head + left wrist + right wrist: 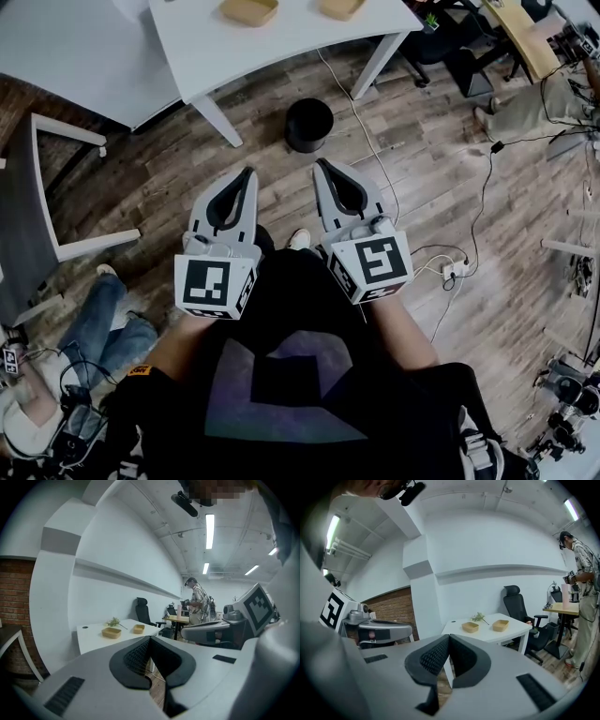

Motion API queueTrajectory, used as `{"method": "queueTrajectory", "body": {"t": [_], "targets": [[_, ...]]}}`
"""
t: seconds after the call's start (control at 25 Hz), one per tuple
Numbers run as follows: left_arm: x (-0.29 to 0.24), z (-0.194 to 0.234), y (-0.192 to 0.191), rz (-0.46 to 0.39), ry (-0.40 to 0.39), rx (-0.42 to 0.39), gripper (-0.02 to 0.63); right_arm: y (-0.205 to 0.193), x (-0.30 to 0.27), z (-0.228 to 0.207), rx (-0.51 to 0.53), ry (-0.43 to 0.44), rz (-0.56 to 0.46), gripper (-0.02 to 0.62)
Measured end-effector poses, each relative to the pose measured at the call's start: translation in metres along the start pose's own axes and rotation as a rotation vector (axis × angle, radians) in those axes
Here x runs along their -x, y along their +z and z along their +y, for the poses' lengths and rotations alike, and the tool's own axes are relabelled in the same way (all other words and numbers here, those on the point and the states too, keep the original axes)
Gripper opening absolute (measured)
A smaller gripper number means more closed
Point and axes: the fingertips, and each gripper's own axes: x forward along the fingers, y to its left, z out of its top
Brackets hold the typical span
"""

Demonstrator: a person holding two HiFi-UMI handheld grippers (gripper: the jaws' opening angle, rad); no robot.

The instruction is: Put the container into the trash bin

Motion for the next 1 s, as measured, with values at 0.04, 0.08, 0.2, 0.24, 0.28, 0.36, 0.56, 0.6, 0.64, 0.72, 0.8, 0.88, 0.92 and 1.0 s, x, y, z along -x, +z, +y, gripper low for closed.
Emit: {"method": "queueTrajectory", "body": {"t": [0.04,0.08,0.2,0.24,0.28,0.36,0.56,0.6,0.64,0.72,0.8,0.88,0.92,1.0], "targets": [[-0.002,0.001,0.000,0.004,0.001,0.002,0.008,0.000,-0.002,-0.002,-0.003,0.000,0.003,0.014],[-0.006,0.003,0.000,0.006,0.001,0.005,0.008,0.000,-0.006,-0.003,-0.005,0.000,0.006,0.014],[-0.023,0.015,0.001,0.009,-0.010,0.008,0.009,0.002,-0.025,-0.009,-0.004,-0.006,0.018,0.014],[-0.033,0.021,0.002,0.010,-0.017,0.012,0.009,0.004,-0.034,-0.014,-0.004,-0.011,0.022,0.014],[-0.045,0.026,0.003,0.013,-0.027,0.018,0.009,0.006,-0.044,-0.020,-0.004,-0.019,0.026,0.014],[-0.069,0.034,0.006,0.015,-0.050,0.026,0.008,0.009,-0.061,-0.033,-0.007,-0.037,0.037,0.014],[-0.103,0.060,0.015,0.003,-0.084,0.022,0.008,0.017,-0.097,-0.043,-0.004,-0.062,0.053,0.014],[-0.110,0.067,0.018,0.001,-0.084,0.025,0.008,0.021,-0.106,-0.045,0.002,-0.061,0.053,0.014],[-0.117,0.074,0.020,-0.002,-0.083,0.030,0.008,0.024,-0.114,-0.047,0.007,-0.061,0.054,0.014],[-0.132,0.087,0.024,-0.003,-0.082,0.037,0.008,0.030,-0.132,-0.053,0.016,-0.064,0.064,0.014],[-0.145,0.098,0.030,0.003,-0.086,0.030,0.008,0.038,-0.148,-0.059,0.024,-0.069,0.072,0.014],[-0.156,0.111,0.034,0.020,-0.090,0.023,0.008,0.046,-0.166,-0.062,0.032,-0.070,0.076,0.014],[-0.159,0.119,0.034,0.029,-0.091,0.023,0.008,0.048,-0.175,-0.062,0.035,-0.071,0.079,0.014],[-0.167,0.137,0.035,0.031,-0.087,0.023,0.008,0.052,-0.194,-0.061,0.041,-0.074,0.087,0.014]]}}
